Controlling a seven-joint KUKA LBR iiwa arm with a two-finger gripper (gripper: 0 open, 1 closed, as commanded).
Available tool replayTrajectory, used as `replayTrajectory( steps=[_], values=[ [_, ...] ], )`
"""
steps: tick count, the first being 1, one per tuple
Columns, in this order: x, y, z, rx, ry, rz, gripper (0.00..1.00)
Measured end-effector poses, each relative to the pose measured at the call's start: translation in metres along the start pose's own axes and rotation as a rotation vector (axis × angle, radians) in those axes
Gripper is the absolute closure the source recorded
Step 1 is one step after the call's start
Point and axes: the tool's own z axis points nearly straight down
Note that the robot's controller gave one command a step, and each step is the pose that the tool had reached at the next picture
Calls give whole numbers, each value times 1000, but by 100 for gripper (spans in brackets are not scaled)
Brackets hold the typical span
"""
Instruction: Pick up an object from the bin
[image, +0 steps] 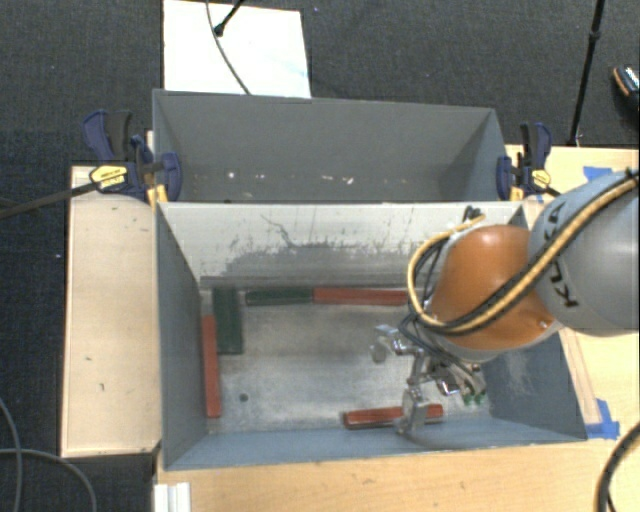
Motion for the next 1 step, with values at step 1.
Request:
replayTrajectory(
  steps=[1],
  values=[
    [2, -24, 35, 3, -7, -123, 0]
  ],
)
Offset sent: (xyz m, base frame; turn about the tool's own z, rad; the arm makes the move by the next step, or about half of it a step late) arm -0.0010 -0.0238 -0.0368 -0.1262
